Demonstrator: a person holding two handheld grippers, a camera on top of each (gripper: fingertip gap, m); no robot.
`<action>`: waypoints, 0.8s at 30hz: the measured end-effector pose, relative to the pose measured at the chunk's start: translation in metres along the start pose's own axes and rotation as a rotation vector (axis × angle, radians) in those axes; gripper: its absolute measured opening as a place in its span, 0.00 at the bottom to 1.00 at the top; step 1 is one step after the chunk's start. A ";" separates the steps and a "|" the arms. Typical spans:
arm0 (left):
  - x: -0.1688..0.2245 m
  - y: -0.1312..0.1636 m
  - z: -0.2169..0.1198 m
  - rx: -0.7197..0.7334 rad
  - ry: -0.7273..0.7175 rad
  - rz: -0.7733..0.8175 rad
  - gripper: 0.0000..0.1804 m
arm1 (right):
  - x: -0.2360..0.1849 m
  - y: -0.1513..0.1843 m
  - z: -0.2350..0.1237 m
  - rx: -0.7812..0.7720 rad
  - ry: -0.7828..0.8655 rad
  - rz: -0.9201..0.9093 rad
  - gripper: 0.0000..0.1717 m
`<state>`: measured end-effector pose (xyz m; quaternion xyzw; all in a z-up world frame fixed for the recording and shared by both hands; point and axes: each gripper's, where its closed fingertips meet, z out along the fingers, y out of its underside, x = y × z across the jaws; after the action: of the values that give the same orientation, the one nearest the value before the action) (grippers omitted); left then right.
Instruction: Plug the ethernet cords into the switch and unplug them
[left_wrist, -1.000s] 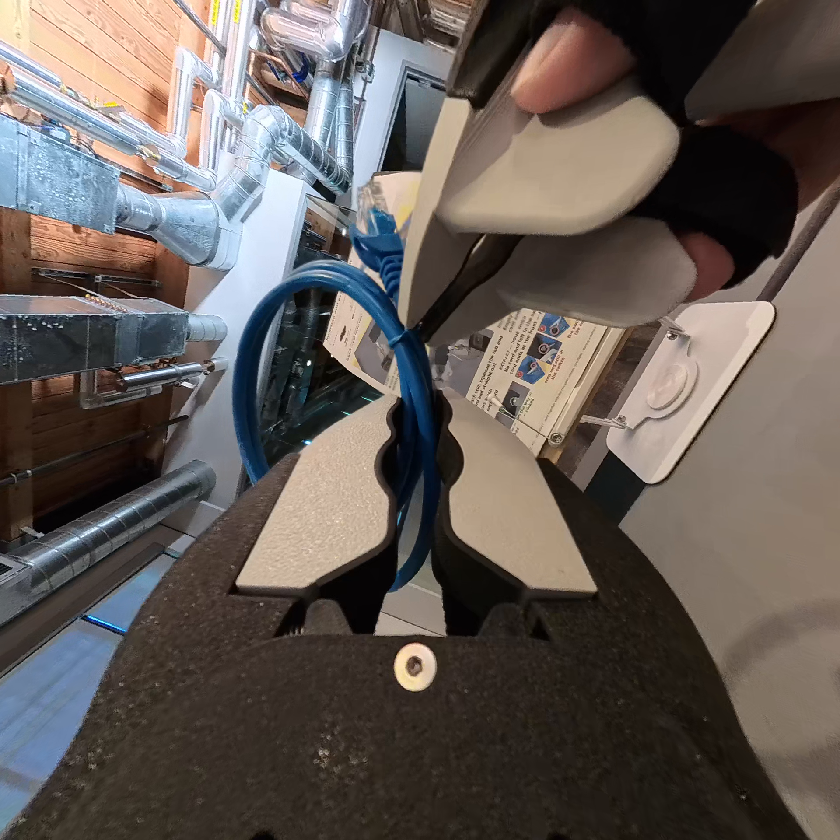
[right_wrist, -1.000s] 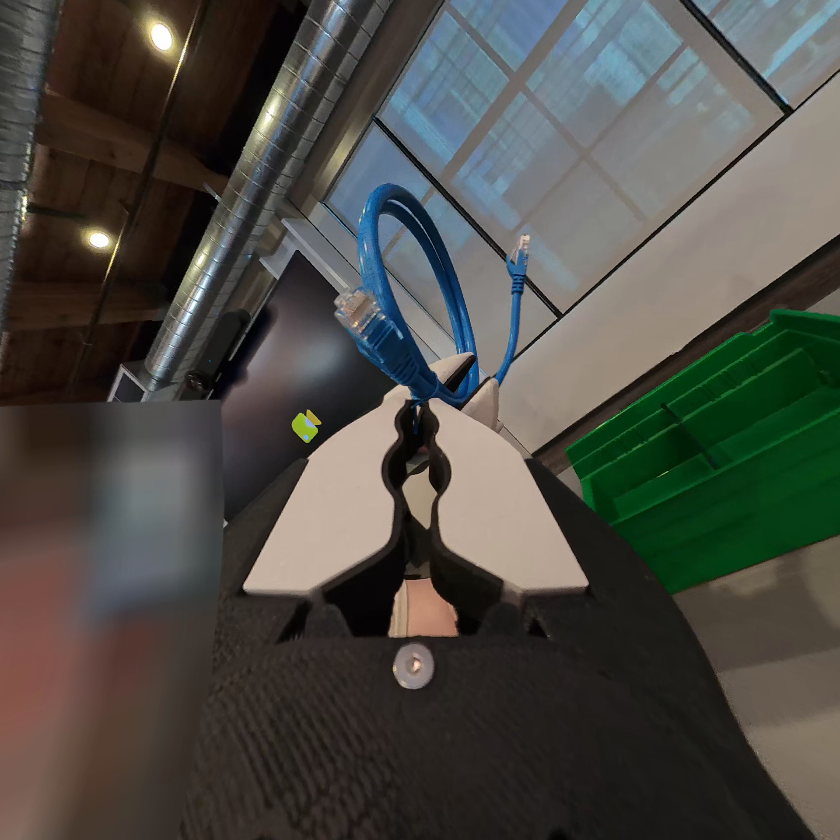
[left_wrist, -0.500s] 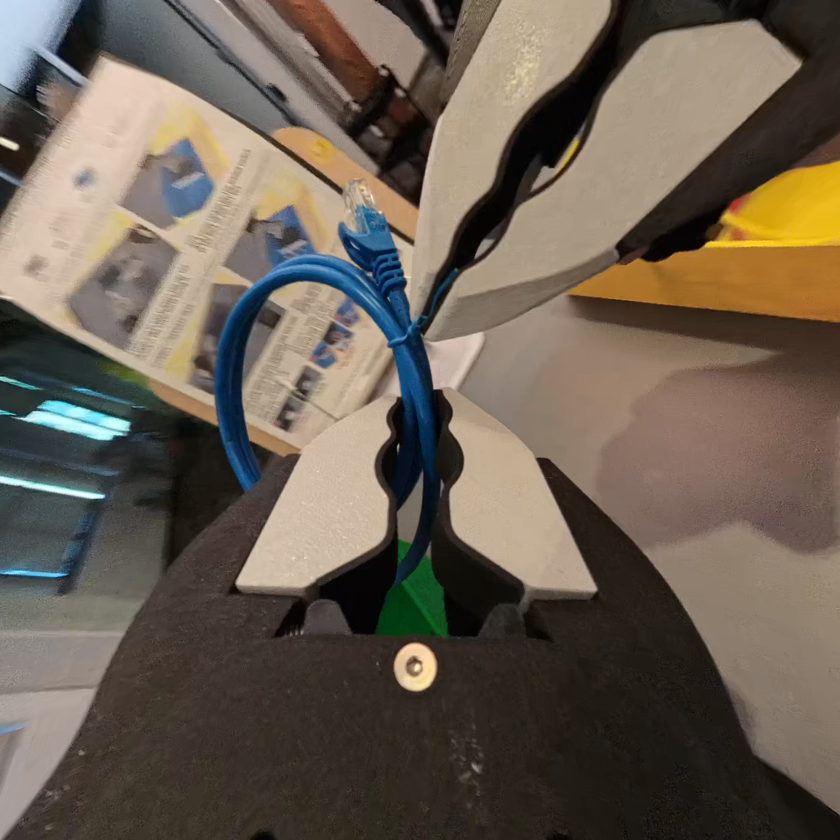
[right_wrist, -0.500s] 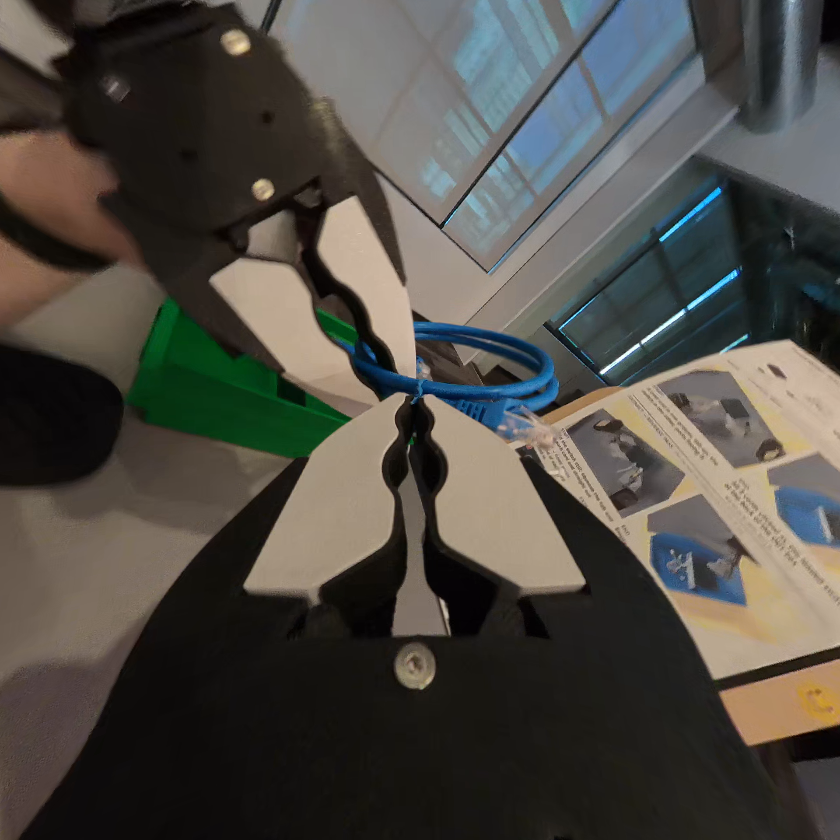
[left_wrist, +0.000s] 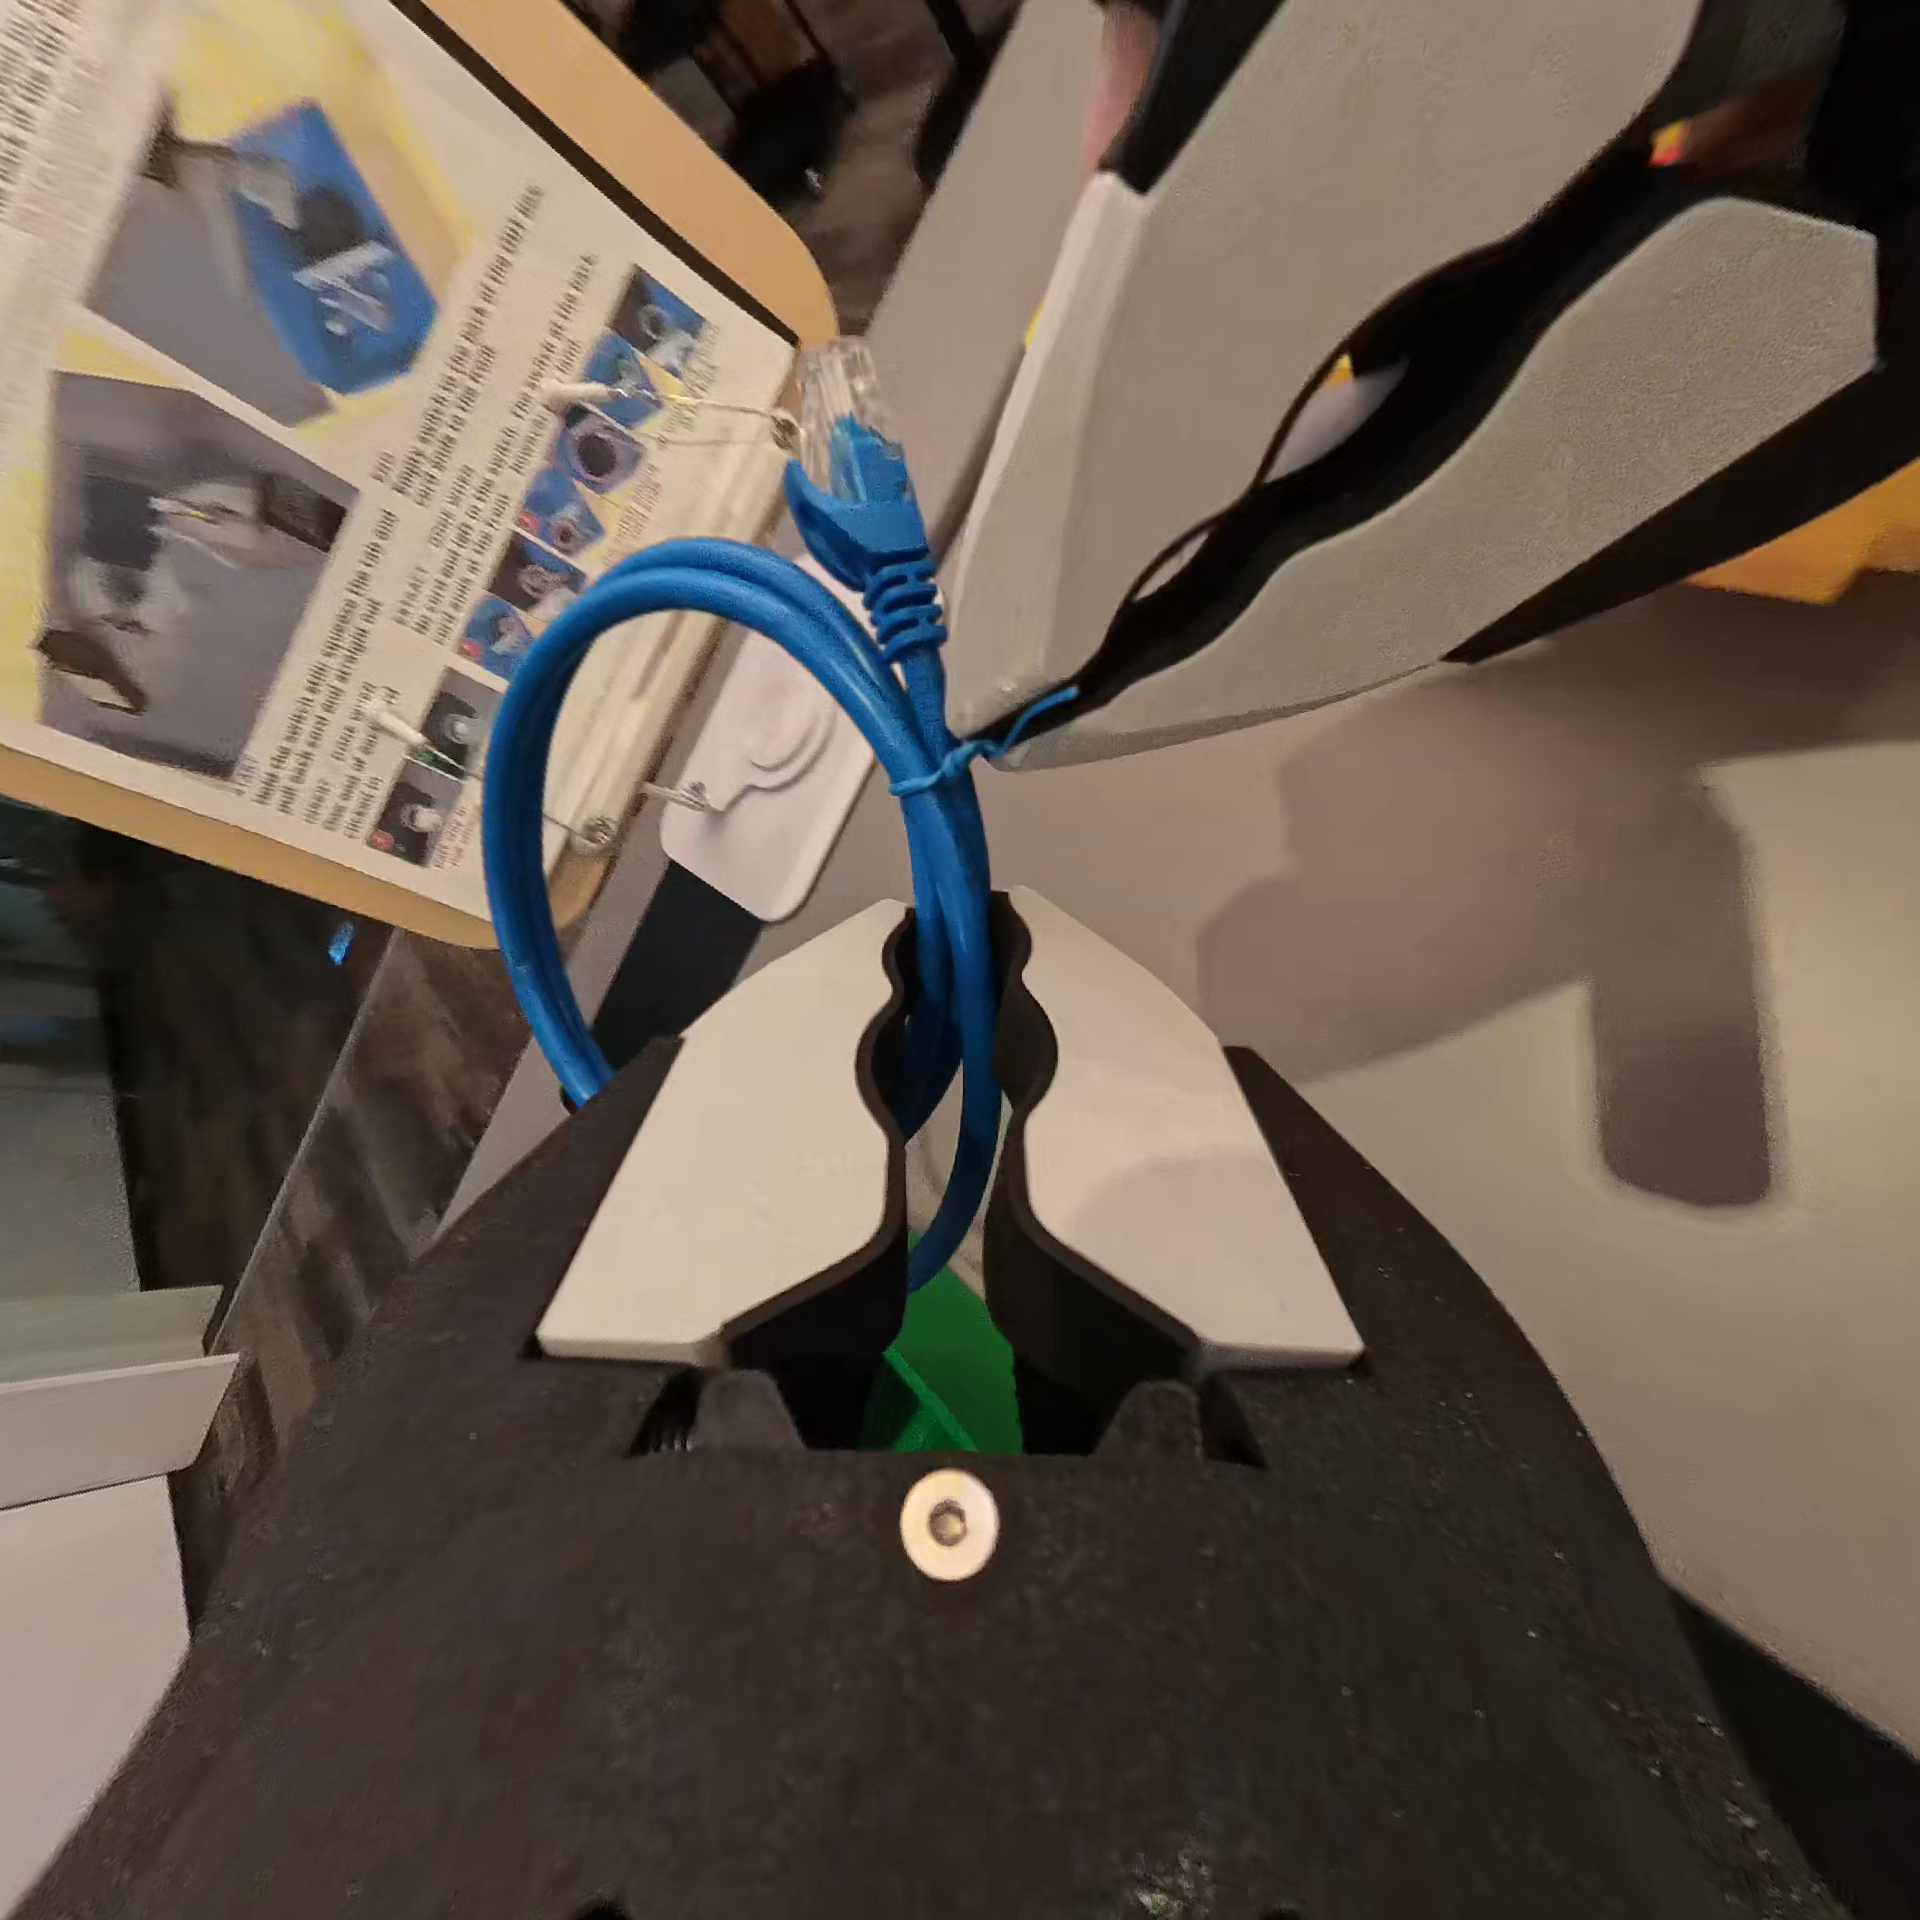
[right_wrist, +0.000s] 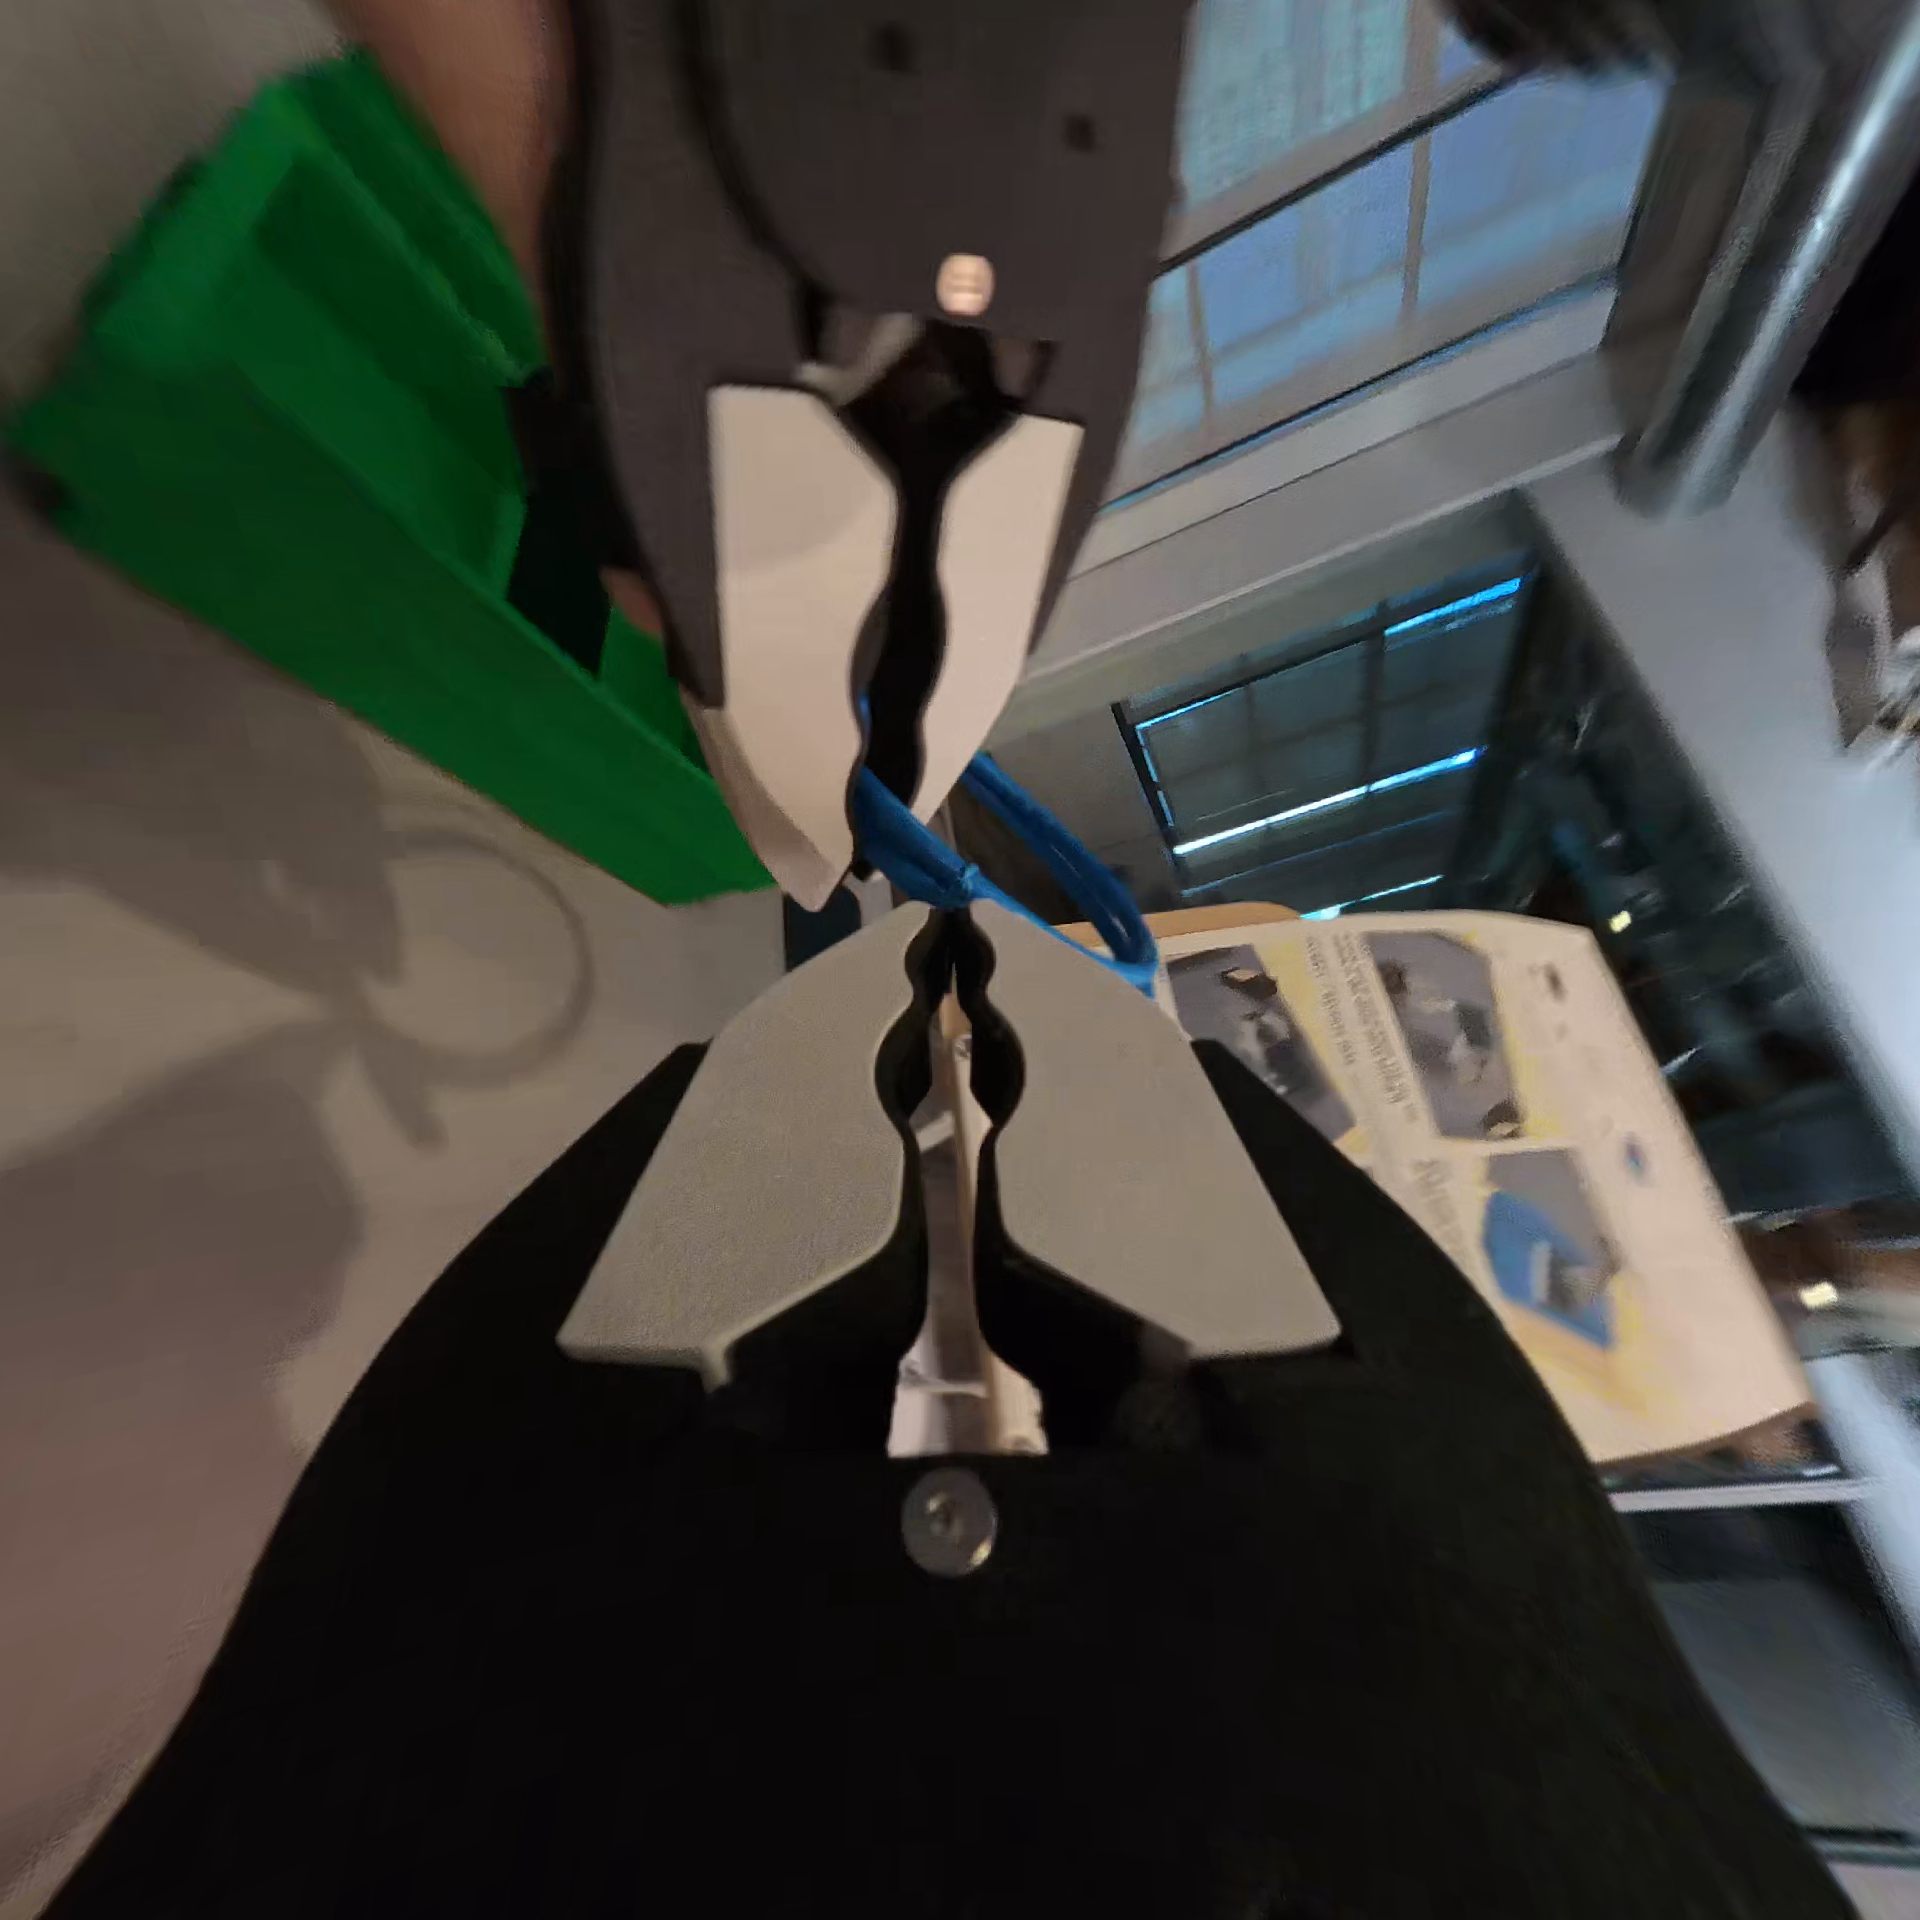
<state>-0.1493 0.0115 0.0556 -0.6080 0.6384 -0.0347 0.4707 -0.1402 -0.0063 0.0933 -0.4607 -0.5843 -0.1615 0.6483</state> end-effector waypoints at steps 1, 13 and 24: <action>-0.005 -0.005 0.001 0.026 -0.035 -0.014 0.06 | 0.007 0.002 -0.001 0.018 0.019 0.082 0.03; -0.037 -0.010 0.010 0.075 -0.266 -0.034 0.06 | 0.014 0.011 0.015 0.054 -0.015 0.500 0.14; -0.040 -0.032 -0.005 0.241 -0.281 -0.076 0.06 | 0.028 -0.002 0.007 0.140 0.018 0.621 0.05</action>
<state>-0.1356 0.0327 0.1004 -0.5696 0.5340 -0.0434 0.6233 -0.1383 0.0070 0.1187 -0.5698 -0.4195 0.0807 0.7020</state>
